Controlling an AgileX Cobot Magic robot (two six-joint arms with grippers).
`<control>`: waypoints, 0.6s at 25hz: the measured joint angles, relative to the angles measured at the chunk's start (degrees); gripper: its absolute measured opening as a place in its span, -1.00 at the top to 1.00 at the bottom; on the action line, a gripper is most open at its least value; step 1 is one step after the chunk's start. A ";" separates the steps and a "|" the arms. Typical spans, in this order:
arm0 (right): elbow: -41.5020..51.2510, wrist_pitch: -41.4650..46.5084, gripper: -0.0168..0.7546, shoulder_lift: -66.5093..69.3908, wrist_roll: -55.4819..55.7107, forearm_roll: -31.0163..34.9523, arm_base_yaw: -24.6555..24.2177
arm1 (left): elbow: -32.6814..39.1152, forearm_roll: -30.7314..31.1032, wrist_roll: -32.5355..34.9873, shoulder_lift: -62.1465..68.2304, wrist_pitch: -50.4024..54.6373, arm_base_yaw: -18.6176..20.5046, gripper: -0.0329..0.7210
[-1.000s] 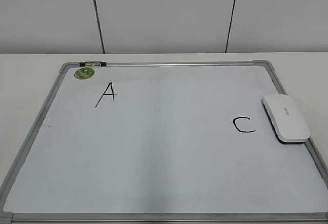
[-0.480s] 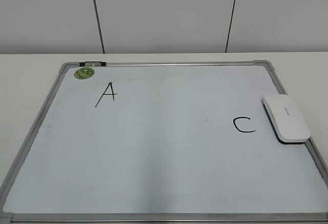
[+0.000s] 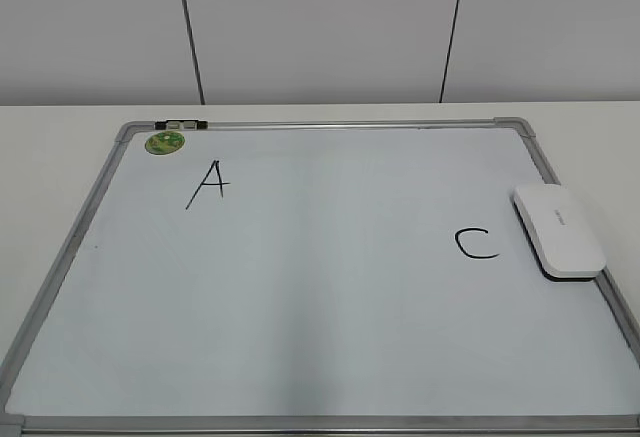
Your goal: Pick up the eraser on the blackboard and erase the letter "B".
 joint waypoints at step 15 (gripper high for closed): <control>0.00 -0.09 -0.58 0.00 0.00 0.00 0.00 | 0.00 0.13 0.00 0.00 0.00 0.00 -0.05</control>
